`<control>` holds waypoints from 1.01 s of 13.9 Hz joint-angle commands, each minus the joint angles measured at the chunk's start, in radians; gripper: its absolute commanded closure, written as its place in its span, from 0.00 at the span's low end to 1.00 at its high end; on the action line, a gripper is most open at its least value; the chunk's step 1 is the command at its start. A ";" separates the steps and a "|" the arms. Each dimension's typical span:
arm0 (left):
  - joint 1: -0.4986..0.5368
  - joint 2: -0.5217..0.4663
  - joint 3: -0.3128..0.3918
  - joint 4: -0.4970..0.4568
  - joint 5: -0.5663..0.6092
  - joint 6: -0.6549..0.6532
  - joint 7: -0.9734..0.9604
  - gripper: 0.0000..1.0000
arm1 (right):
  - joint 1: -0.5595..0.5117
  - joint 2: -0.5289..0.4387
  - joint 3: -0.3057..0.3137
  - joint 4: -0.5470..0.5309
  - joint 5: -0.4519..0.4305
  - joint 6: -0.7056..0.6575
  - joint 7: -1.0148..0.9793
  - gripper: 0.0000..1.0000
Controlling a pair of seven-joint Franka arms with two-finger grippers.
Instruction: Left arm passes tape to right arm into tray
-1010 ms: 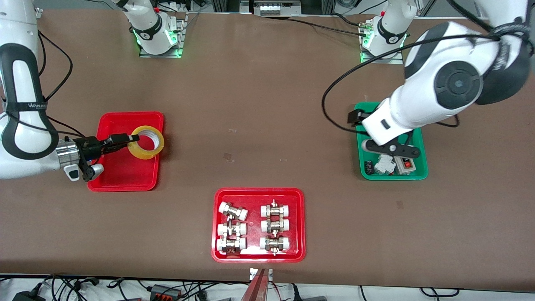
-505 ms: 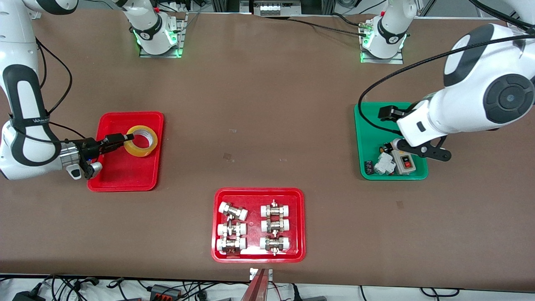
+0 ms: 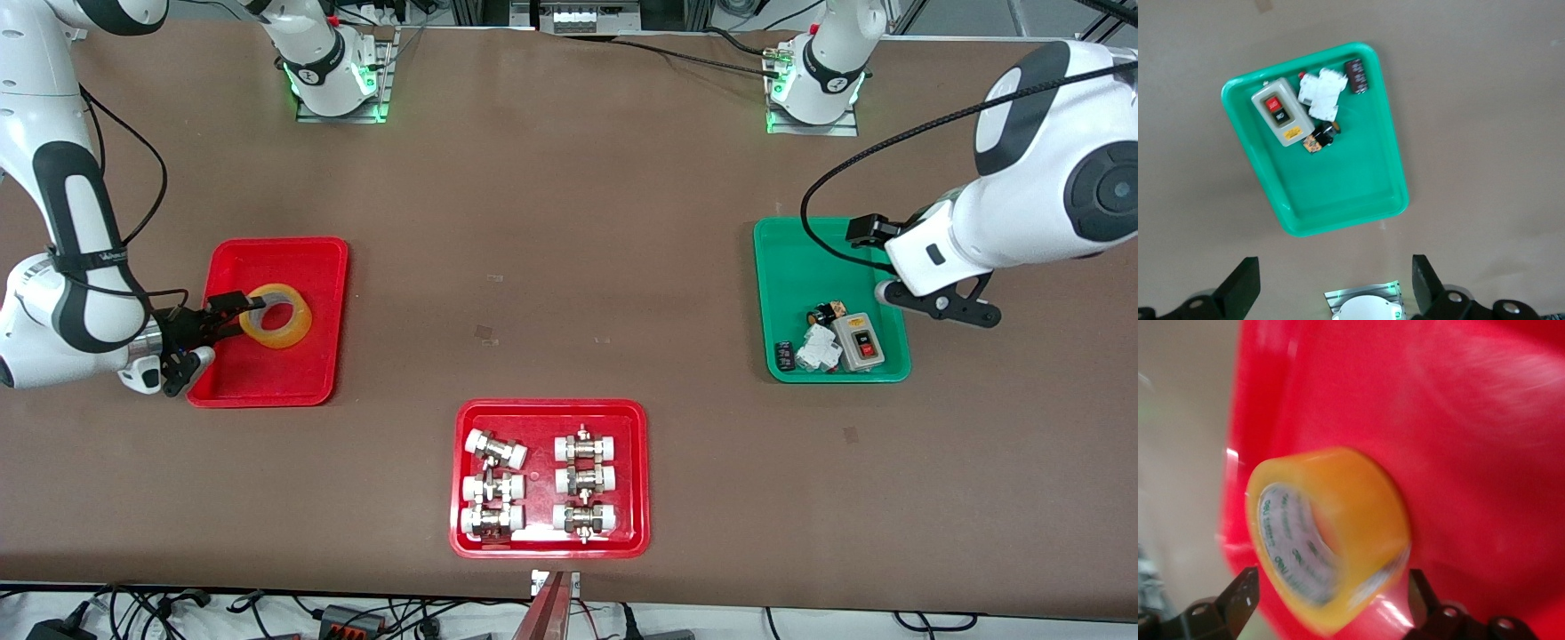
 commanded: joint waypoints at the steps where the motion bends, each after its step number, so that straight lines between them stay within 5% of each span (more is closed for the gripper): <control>1: -0.014 -0.105 0.076 -0.134 -0.028 0.076 0.021 0.00 | 0.024 -0.027 0.013 0.009 -0.129 0.067 -0.046 0.00; 6: -0.020 -0.102 0.125 -0.036 -0.024 0.079 -0.012 0.00 | 0.141 -0.171 0.005 -0.003 -0.267 0.058 0.191 0.00; 14: -0.035 -0.128 0.168 -0.003 -0.021 0.022 -0.121 0.00 | 0.247 -0.409 0.013 -0.017 -0.269 -0.126 0.611 0.00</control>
